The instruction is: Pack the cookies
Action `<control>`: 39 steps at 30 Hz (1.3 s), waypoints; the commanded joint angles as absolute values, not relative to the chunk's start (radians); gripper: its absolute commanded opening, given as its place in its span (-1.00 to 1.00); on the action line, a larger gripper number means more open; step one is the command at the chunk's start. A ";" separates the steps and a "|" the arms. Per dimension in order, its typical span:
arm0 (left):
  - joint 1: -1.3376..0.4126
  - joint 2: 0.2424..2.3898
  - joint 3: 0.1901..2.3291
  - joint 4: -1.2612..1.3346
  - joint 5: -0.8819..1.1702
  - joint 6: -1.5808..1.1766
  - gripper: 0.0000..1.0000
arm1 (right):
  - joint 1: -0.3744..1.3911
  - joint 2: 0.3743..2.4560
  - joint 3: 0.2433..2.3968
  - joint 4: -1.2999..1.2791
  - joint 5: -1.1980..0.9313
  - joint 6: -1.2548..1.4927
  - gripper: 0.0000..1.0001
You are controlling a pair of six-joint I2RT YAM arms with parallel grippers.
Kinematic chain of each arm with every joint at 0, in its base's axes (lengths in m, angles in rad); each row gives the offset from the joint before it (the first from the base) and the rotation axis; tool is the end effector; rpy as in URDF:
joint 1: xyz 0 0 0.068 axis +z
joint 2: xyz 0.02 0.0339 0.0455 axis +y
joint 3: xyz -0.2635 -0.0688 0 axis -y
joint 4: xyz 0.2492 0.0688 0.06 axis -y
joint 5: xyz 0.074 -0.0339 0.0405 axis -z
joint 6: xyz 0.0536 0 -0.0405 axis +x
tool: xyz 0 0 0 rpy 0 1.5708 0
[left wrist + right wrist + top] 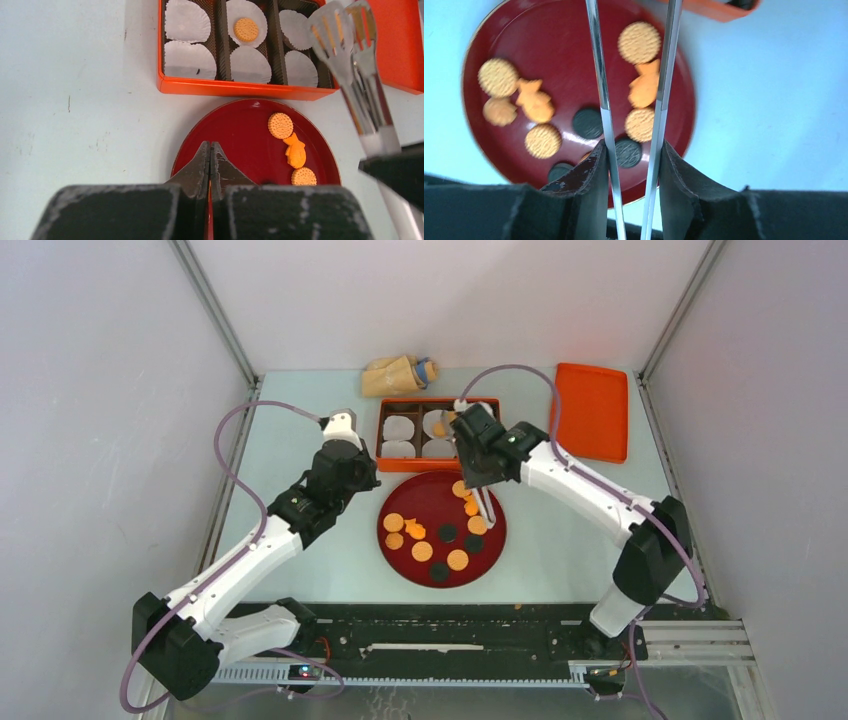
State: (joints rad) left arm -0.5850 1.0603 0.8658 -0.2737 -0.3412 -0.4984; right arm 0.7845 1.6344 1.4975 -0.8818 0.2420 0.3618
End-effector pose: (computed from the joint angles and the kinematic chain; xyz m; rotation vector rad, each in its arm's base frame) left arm 0.2254 -0.1278 0.2979 -0.1261 2.0228 -0.3415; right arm 0.2624 0.2438 0.2946 -0.4486 2.5093 0.1311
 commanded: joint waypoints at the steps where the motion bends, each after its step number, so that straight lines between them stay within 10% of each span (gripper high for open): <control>1: -0.588 1.049 0.886 -0.246 -0.346 -0.505 -1.00 | 0.675 1.692 1.563 -0.830 0.256 0.315 -0.82; 26: -0.587 1.068 0.899 -0.256 -0.345 -0.497 -1.00 | 0.480 2.059 1.851 -0.860 0.219 0.241 -0.82; 39: -0.587 1.057 0.893 -0.251 -0.335 -0.489 -1.00 | 0.474 2.075 1.871 -0.876 0.238 0.258 -0.39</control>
